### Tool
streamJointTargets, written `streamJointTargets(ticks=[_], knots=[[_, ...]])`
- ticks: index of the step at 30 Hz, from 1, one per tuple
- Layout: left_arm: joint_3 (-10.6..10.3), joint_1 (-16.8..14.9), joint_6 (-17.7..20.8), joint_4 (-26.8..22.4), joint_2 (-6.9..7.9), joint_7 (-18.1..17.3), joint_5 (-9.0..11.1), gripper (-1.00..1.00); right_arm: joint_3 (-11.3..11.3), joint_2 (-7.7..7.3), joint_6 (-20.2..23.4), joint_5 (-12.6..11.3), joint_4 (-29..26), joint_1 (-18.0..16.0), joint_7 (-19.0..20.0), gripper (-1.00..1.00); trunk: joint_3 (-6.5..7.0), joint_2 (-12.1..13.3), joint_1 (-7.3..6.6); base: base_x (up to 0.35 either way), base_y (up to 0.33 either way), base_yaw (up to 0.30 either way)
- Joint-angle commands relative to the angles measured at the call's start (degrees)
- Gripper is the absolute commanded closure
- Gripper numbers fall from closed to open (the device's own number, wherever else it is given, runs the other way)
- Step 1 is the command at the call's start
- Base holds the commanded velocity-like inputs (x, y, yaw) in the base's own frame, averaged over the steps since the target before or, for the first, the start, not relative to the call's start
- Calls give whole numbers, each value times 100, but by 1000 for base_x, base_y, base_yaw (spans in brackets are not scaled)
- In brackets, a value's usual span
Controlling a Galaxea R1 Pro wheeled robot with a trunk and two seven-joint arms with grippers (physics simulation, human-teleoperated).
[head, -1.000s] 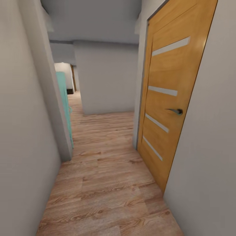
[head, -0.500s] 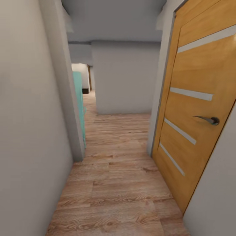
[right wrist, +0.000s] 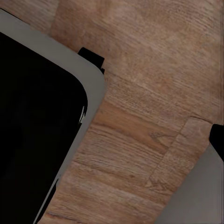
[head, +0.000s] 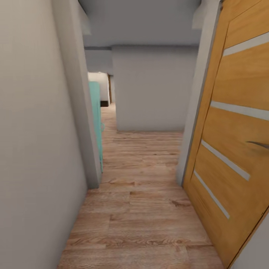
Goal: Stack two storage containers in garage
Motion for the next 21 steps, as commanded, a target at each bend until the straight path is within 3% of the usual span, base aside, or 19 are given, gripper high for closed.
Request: streamJointTargets(ticks=[1,13,21], knots=[[7,-2,-13,2,0,1,22,-100,40,1,-34,-61,17,-7,31,-100,-5,-2,3,322,0,1],[7,-2,-19,4,-13,1,22,-100,40,1,-38,-61,17,-7,31,-100,-5,-2,3,322,0,-3],[5,-2,-20,5,-2,1,22,-100,40,1,-33,-61,17,-7,31,-100,-5,-2,3,322,0,-97]])
